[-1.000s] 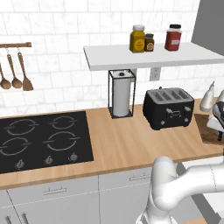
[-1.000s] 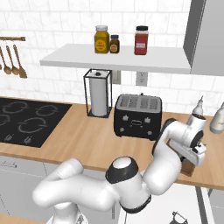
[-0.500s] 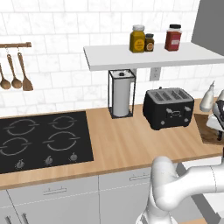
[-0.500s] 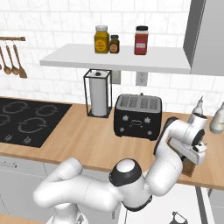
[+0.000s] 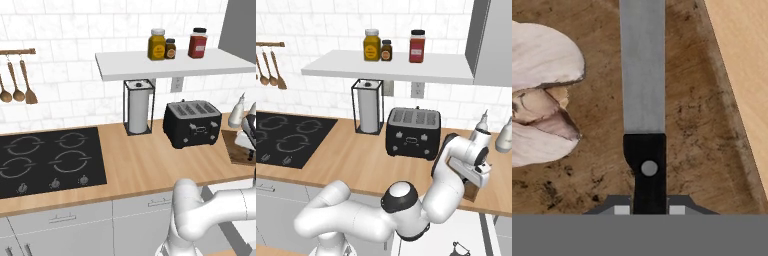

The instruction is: Place the appropriate cutting tool for cutting the garlic skin on the cutting board.

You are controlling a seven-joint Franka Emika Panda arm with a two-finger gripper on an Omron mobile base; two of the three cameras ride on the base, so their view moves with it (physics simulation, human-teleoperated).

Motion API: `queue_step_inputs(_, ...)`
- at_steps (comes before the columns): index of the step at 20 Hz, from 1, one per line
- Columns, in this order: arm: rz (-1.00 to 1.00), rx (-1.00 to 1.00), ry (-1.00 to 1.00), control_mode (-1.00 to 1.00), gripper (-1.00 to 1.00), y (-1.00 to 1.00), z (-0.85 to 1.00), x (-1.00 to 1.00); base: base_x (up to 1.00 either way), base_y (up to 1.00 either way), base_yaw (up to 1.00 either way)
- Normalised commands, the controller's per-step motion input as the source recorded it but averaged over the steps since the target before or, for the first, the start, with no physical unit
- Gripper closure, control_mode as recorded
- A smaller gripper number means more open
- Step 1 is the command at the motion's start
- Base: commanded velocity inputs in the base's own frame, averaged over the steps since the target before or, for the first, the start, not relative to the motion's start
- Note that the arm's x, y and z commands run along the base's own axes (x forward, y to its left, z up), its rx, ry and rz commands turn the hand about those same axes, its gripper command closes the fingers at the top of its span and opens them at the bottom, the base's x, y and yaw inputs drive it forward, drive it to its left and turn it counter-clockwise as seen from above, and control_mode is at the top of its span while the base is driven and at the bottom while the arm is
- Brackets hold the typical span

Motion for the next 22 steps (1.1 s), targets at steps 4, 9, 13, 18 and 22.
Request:
queue_step_inputs(4, 0.0, 0.0, -0.01, -1.0, -1.0, 0.06, -0.21, -0.03, 0.0, 0.0, 0.0)
queue_step_inputs(9, 0.02, 0.0, 0.0, -1.0, -1.0, 0.04, 0.22, -0.17, 0.0, 0.0, 0.0)
queue_step_inputs(13, 0.05, 0.0, 0.0, -1.0, -1.0, 0.13, 0.53, -0.38, 0.0, 0.0, 0.0)
queue_step_inputs(18, 0.12, -0.02, -0.05, -1.0, -1.0, 0.51, 0.88, -0.59, 0.0, 0.0, 0.0)
queue_step_inputs(22, 0.14, -0.12, -0.28, -1.0, -1.0, 0.96, 0.48, -1.0, 0.0, 0.0, 0.0)
